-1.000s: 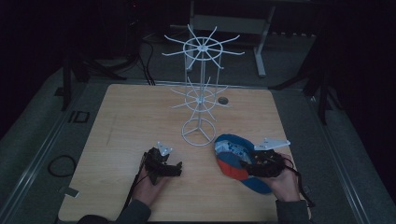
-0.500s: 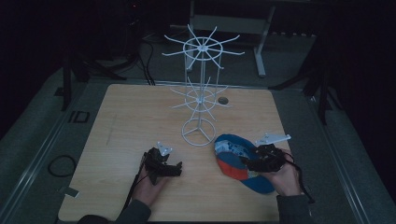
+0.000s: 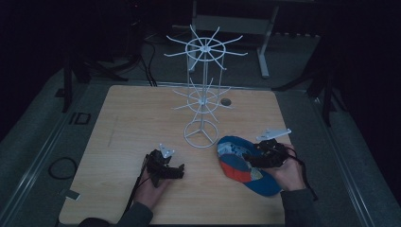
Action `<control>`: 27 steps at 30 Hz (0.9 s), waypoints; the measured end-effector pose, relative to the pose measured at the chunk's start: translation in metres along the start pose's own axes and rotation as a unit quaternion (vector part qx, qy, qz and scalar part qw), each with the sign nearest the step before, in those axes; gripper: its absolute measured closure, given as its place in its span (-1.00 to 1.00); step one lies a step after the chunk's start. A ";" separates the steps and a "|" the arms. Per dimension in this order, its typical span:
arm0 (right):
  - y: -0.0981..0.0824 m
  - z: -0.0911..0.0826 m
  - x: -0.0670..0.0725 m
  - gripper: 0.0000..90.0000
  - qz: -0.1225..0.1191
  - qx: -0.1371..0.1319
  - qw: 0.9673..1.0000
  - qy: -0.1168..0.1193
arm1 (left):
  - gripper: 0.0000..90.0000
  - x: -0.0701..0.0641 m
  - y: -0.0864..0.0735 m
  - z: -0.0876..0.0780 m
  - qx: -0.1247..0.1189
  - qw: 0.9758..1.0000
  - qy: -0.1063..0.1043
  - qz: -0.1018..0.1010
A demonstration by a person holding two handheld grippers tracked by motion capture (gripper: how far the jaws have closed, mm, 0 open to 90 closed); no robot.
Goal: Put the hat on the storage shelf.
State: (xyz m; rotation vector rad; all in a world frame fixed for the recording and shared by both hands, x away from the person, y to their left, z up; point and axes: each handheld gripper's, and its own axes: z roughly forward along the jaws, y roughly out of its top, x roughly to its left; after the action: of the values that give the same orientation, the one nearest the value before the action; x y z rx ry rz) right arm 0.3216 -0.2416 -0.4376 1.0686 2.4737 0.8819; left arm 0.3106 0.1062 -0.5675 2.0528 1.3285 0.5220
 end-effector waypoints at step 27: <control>0.023 0.028 -0.024 -0.30 -0.022 0.045 0.999 0.016 | -0.94 0.000 0.000 0.000 -0.002 1.000 0.001 -0.001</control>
State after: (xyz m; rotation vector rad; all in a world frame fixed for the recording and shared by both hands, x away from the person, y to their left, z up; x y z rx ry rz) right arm 0.3641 -0.2353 -0.4438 1.0329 2.5750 0.7867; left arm 0.3107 0.1060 -0.5677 2.0474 1.3296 0.5252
